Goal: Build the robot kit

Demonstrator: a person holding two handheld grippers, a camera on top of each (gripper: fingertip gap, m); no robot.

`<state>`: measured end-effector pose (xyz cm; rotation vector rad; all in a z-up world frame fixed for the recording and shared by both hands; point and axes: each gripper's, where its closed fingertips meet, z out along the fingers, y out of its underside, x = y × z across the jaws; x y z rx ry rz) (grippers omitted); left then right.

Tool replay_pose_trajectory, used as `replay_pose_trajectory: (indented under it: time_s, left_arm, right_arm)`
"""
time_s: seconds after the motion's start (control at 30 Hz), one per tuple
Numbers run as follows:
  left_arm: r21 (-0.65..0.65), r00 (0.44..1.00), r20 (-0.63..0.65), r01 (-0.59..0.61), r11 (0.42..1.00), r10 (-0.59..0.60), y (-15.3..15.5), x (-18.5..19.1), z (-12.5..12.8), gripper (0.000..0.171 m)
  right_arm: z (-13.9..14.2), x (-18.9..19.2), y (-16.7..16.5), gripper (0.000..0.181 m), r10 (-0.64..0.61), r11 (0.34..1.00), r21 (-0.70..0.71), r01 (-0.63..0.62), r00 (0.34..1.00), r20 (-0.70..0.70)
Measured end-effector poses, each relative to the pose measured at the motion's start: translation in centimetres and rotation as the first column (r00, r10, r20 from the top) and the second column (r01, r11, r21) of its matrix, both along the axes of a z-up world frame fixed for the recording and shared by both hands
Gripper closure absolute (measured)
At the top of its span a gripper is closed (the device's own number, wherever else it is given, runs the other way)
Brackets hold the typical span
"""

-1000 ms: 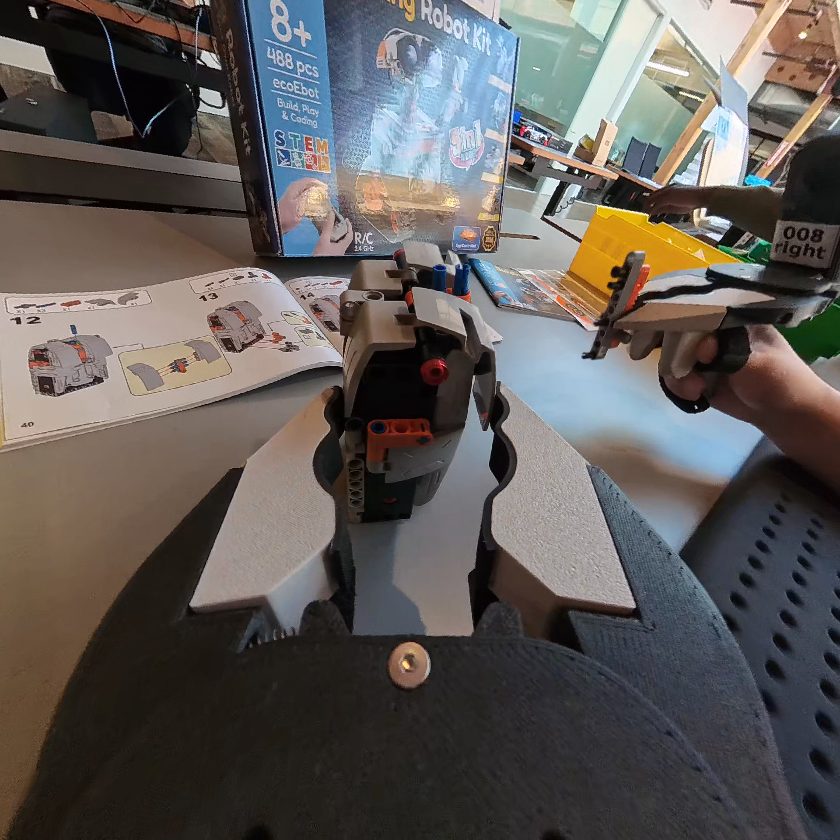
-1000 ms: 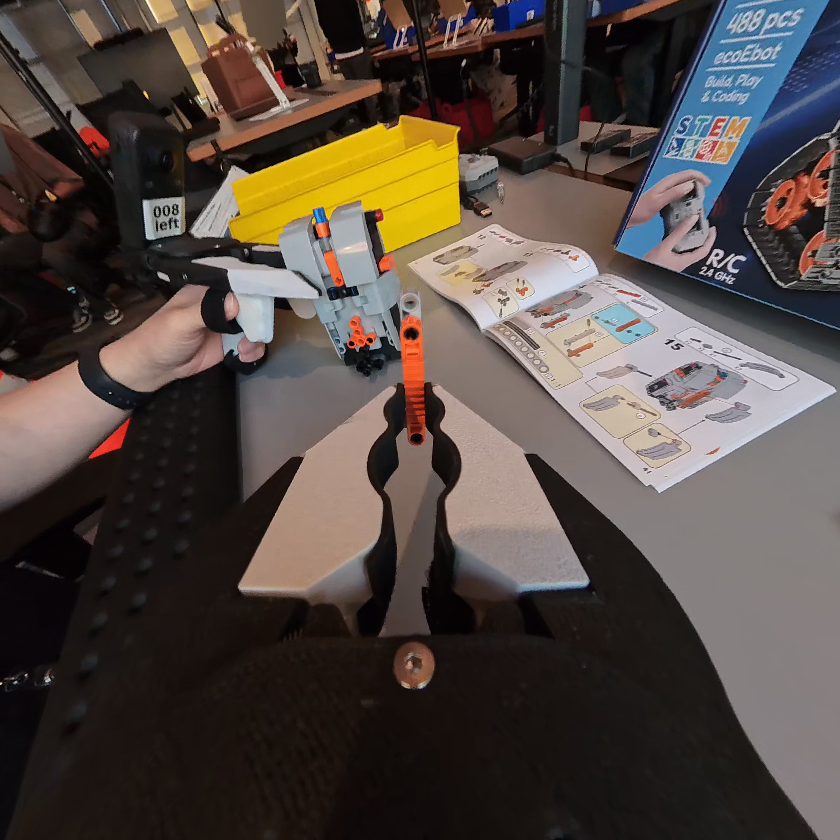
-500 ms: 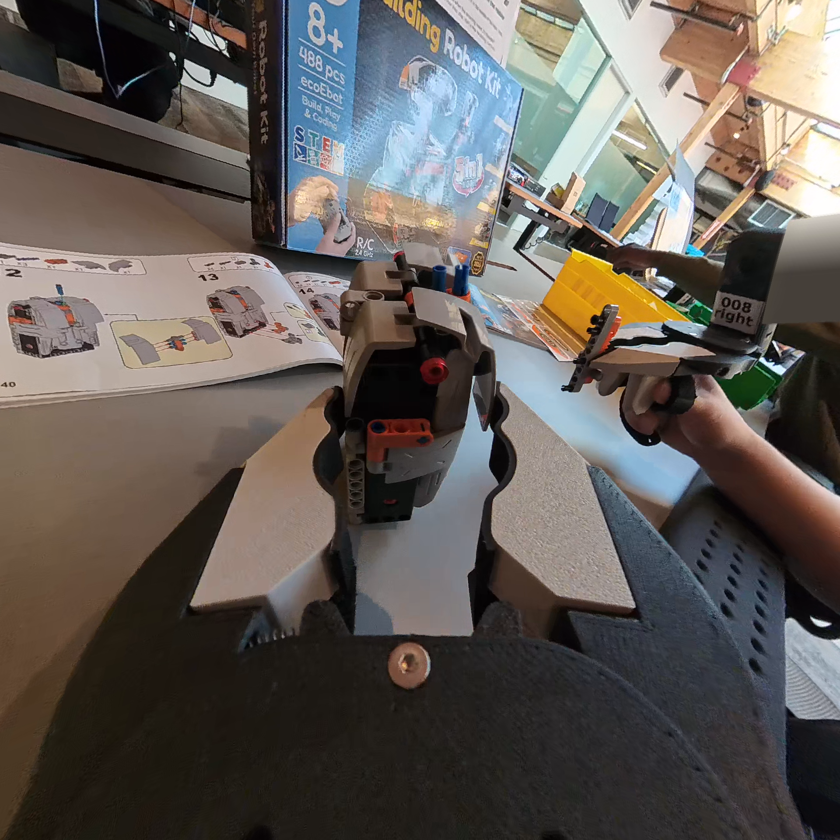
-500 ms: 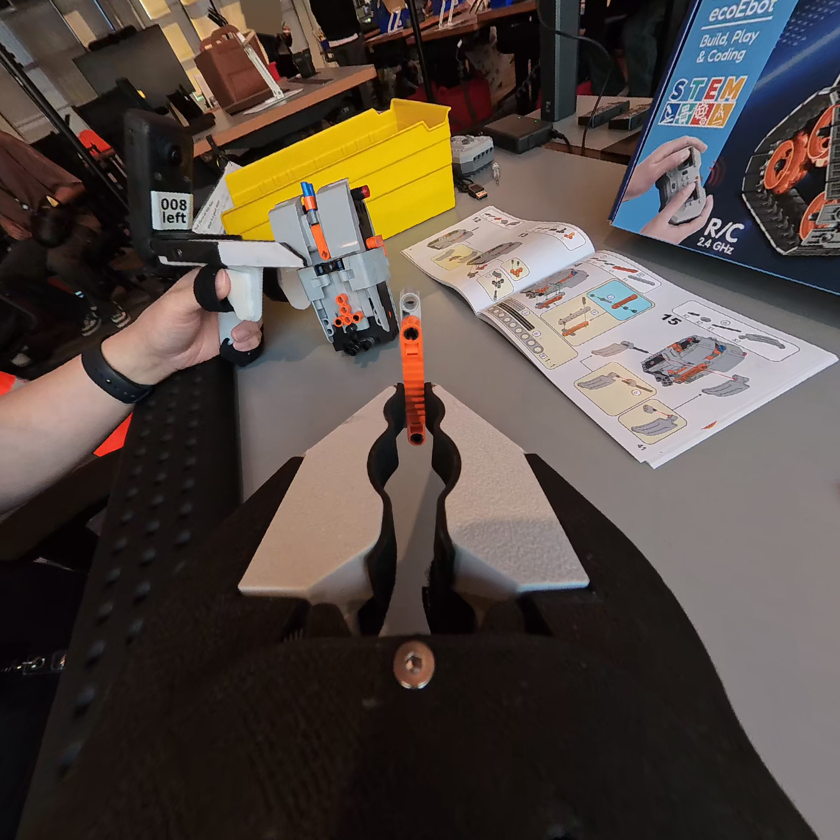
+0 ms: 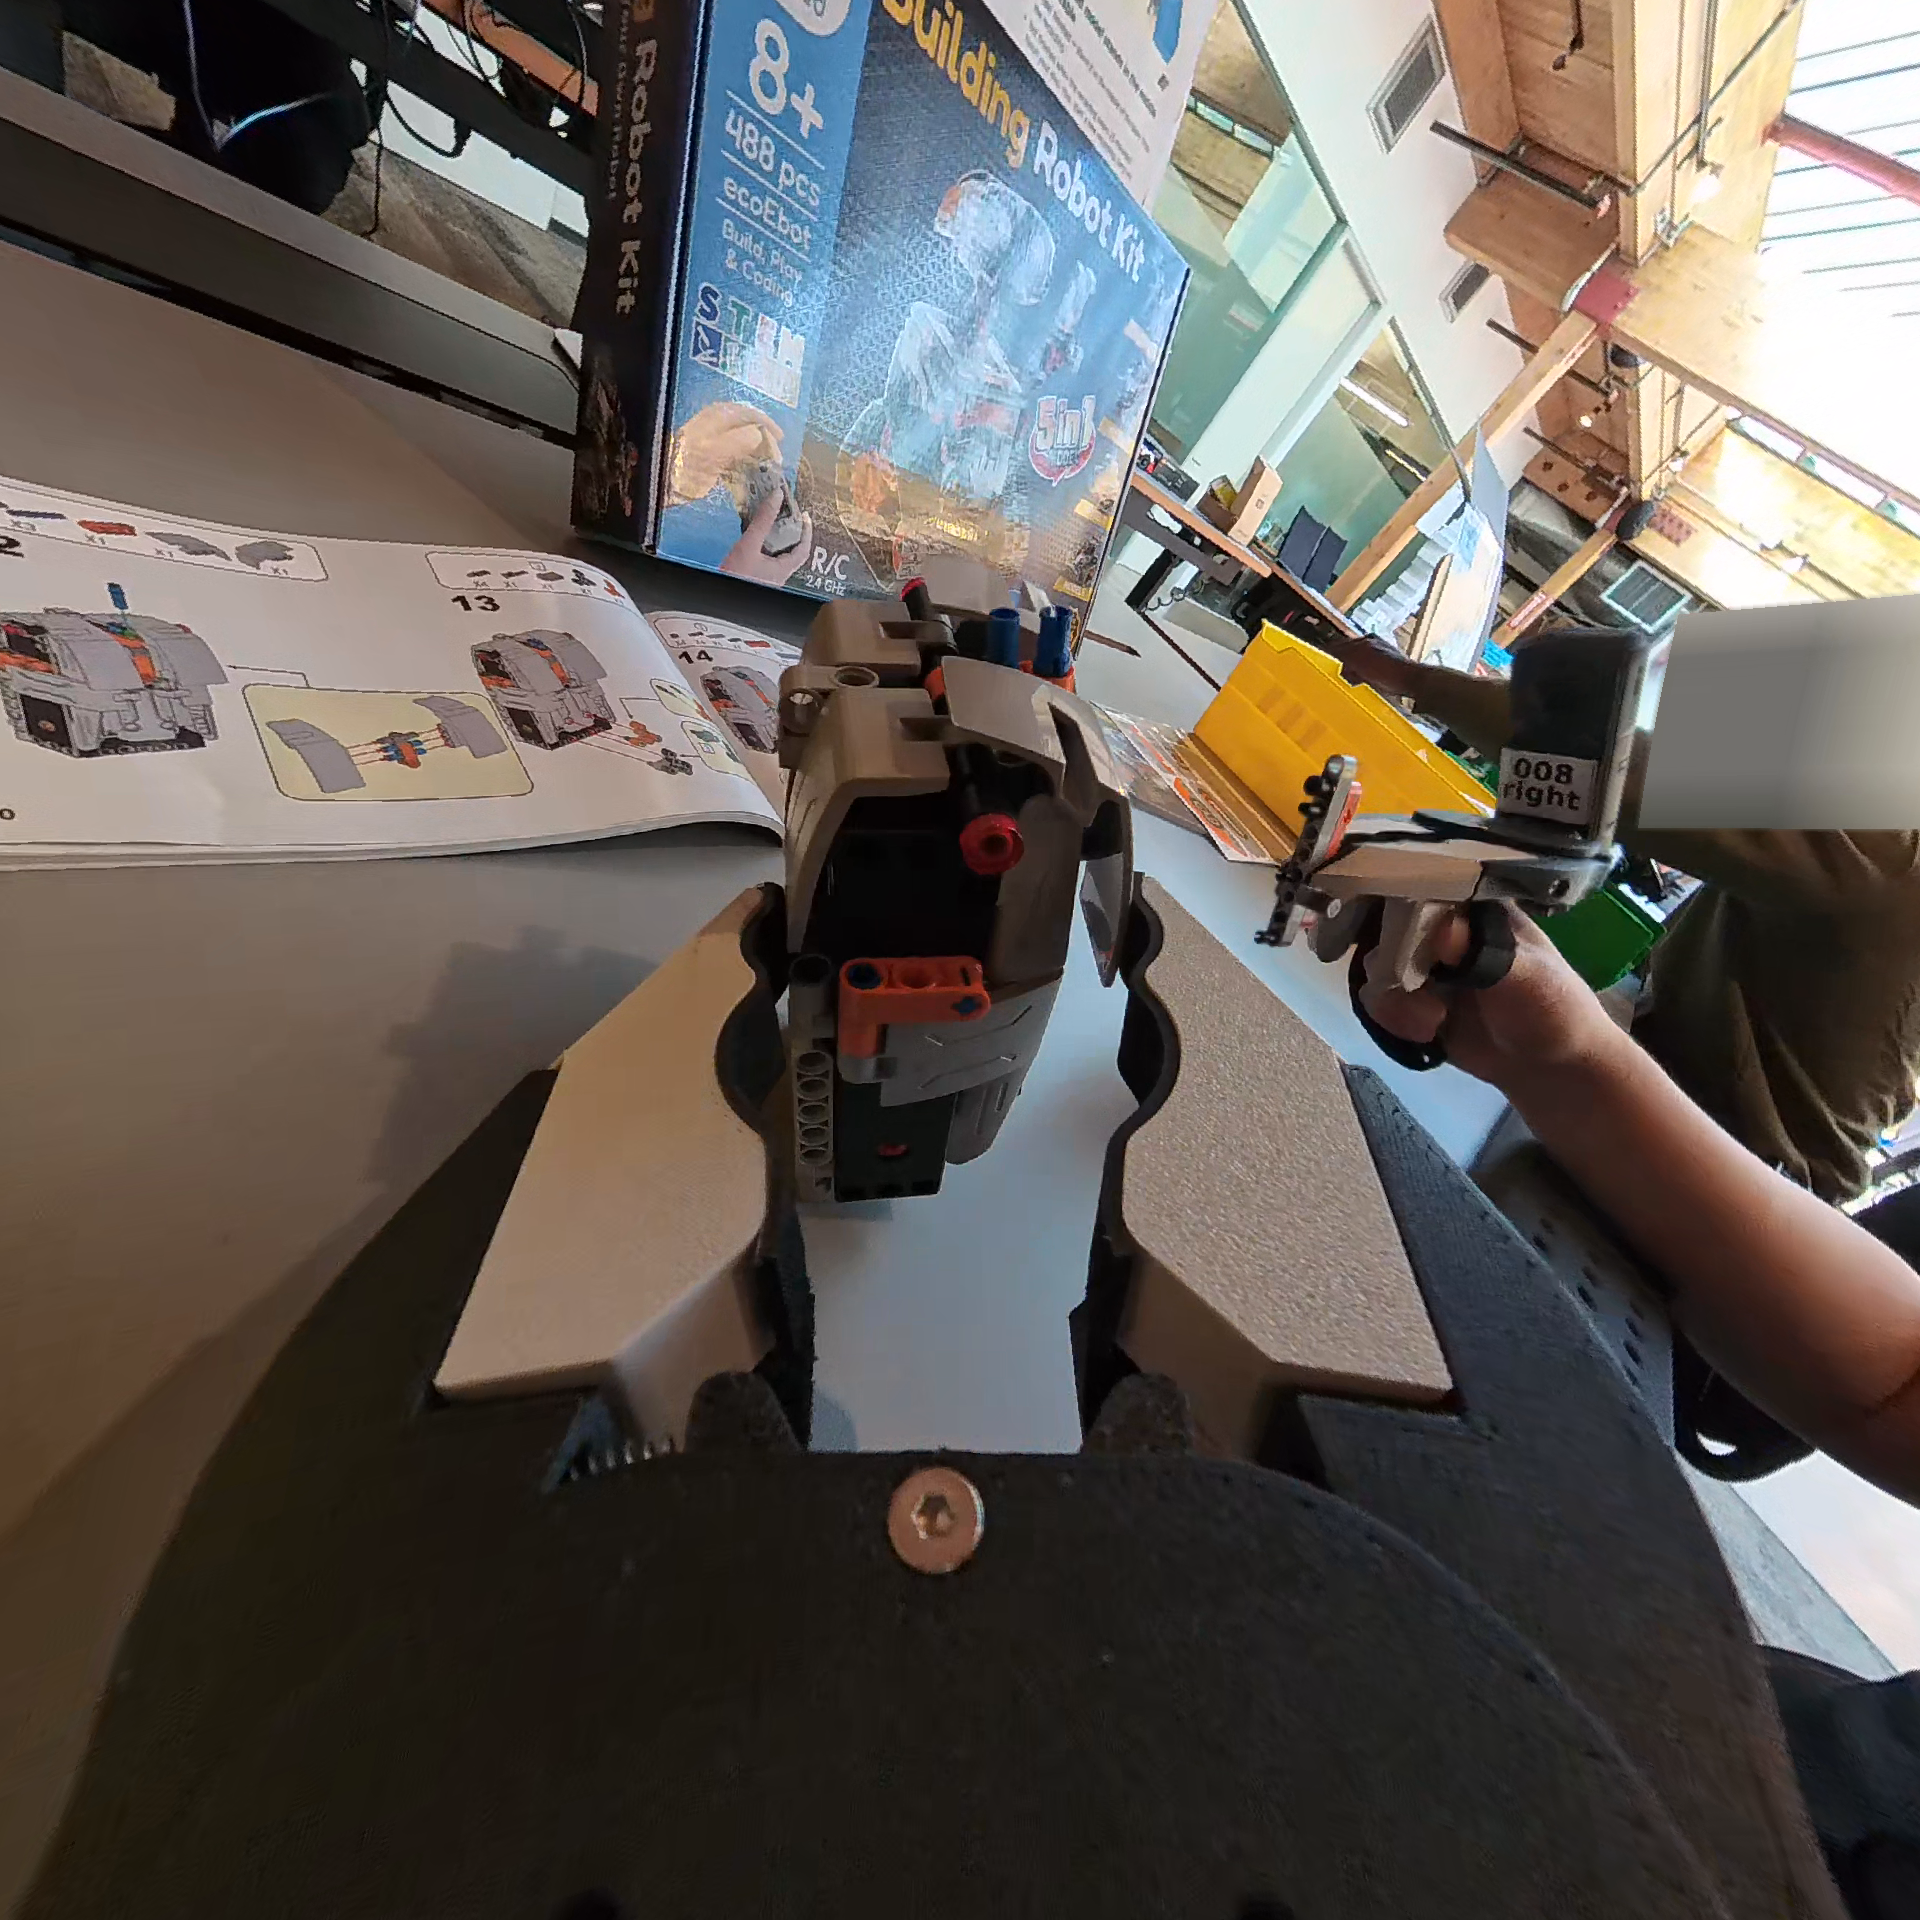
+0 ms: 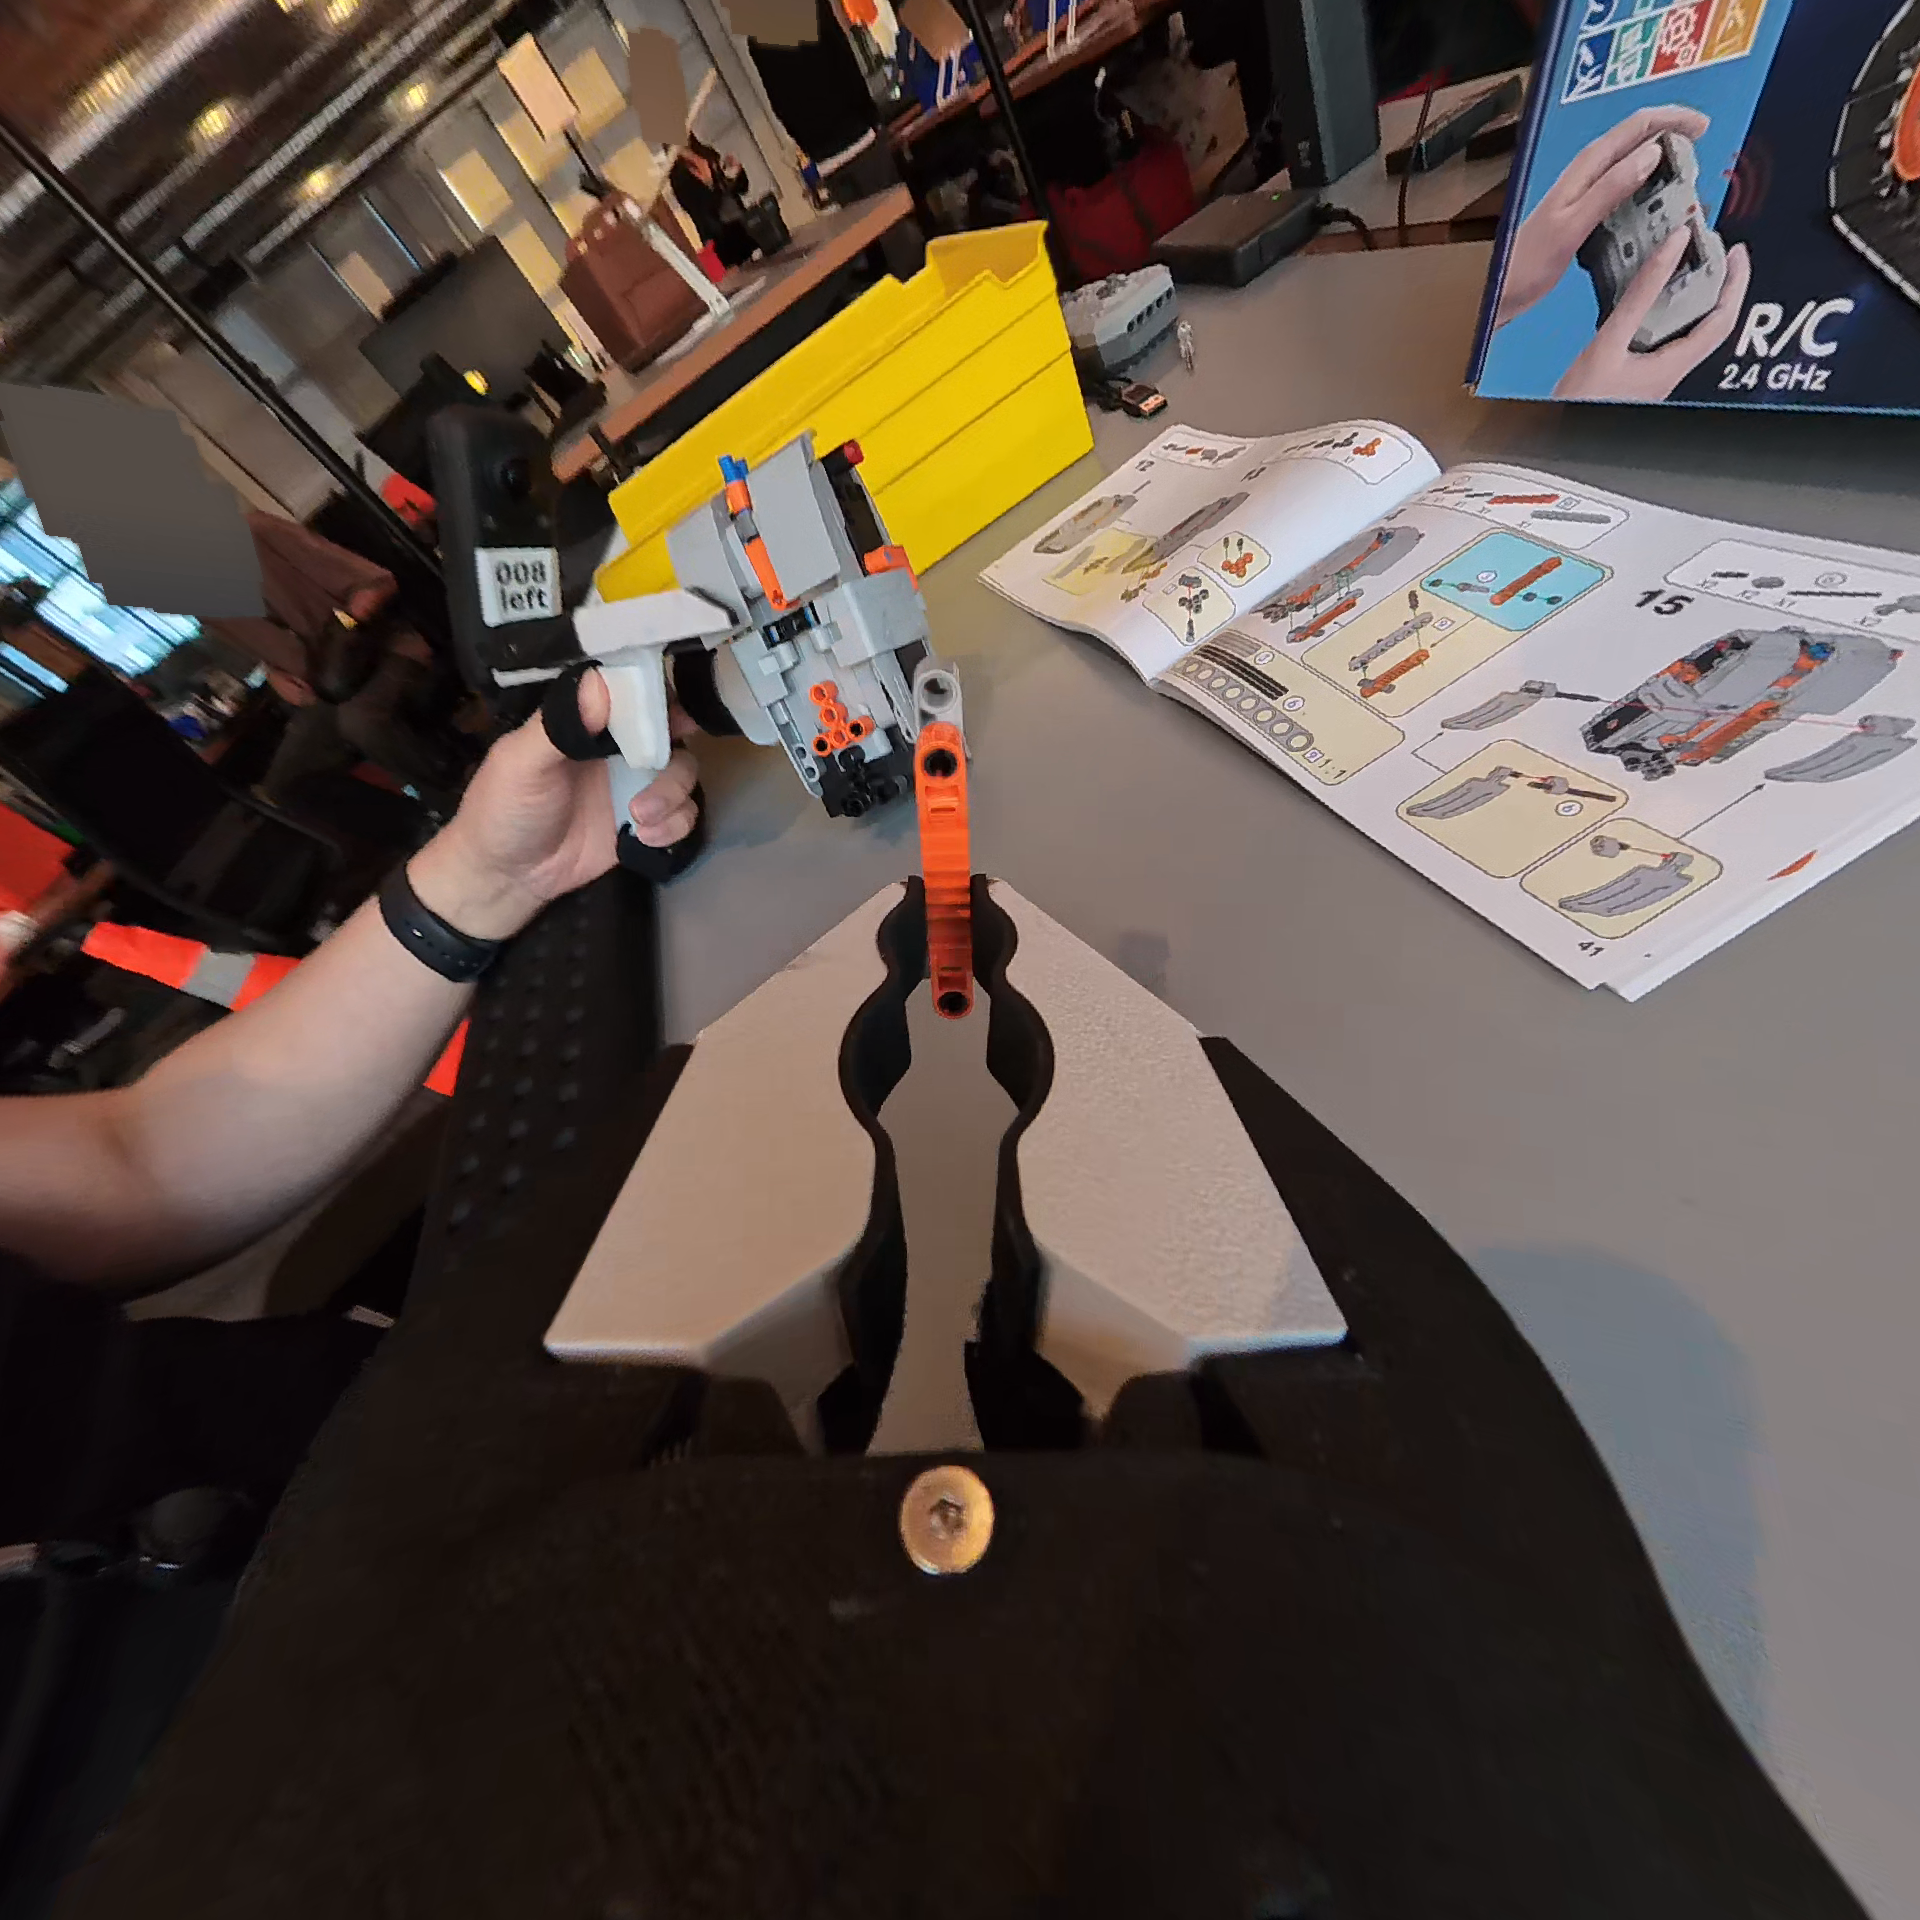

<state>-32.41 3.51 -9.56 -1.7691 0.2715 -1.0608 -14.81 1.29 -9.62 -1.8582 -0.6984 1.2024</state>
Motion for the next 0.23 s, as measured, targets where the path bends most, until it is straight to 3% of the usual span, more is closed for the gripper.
replay_pose_trajectory:
  time_s: [0.23]
  left_arm:
    - [-0.009,1.000,0.015,0.001,1.000,-0.001,0.10,-0.11,-0.01,0.108]
  right_arm:
    - [1.07,1.13,0.91,0.174,-0.032,0.993,-0.119,0.013,0.986,-0.162]
